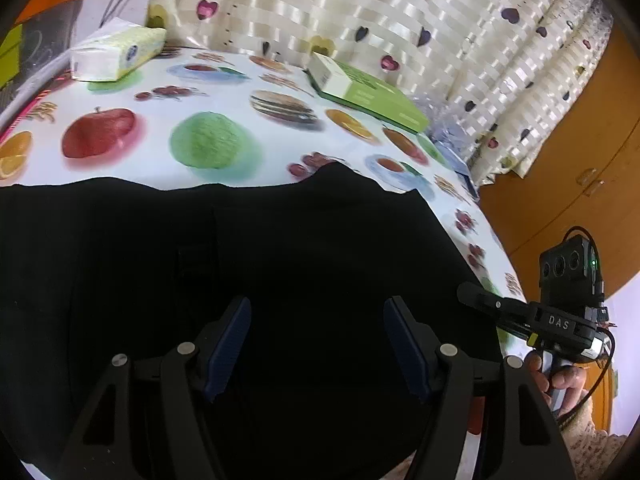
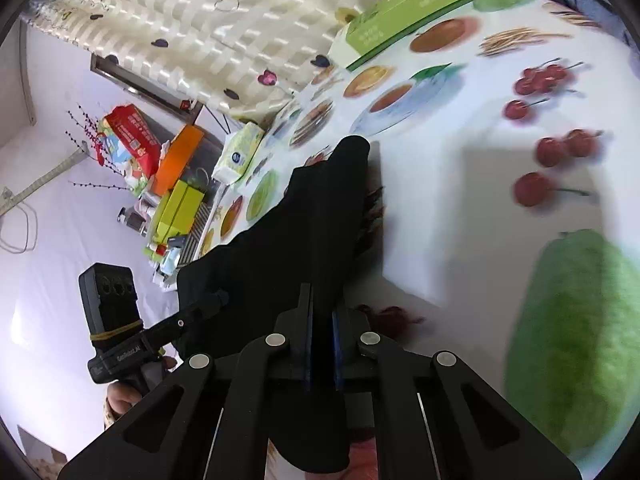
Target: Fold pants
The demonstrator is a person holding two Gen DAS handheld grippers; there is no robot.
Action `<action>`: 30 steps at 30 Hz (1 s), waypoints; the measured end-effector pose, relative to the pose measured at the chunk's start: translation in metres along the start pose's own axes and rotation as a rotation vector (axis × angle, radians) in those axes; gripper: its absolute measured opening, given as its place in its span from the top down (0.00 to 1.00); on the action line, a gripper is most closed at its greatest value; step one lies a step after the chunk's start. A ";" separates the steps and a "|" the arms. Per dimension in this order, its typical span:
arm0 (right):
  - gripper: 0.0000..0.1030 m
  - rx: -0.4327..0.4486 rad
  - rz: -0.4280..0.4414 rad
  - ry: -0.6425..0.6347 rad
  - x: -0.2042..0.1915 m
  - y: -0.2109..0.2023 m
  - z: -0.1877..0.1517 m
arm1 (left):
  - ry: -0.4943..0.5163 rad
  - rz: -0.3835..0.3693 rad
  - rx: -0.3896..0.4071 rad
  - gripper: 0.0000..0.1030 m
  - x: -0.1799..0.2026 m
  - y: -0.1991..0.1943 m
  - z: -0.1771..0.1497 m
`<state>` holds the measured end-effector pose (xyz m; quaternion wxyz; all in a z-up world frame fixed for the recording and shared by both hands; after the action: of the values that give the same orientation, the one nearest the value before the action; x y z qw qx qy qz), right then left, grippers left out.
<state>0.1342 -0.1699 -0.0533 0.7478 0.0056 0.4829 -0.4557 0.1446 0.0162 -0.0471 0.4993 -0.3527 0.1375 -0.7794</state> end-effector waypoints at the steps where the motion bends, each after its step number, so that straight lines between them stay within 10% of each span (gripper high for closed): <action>1: 0.93 0.000 -0.003 0.007 0.005 -0.004 0.002 | 0.002 -0.007 -0.005 0.31 0.004 0.001 -0.001; 19: 0.93 0.083 -0.208 -0.112 0.067 -0.095 0.038 | 0.137 -0.118 -0.123 0.31 0.131 0.041 -0.039; 30: 0.80 0.068 -0.228 -0.100 0.081 -0.107 0.013 | 0.181 -0.169 -0.169 0.31 0.186 0.054 -0.007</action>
<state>0.0794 -0.2928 -0.0587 0.7136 -0.0469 0.4266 -0.5537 0.1292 -0.1727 -0.0057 0.3860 -0.3320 0.2168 -0.8329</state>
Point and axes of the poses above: each gripper's, at about its wrist camera, not at the fingertips, and y roughly the way its jaws point, x to its right, z to its top, the point moved 9 cm from there along y, roughly the way its jaws point, and after that the axes turned 15 degrees about x, right-handed, at the moved point
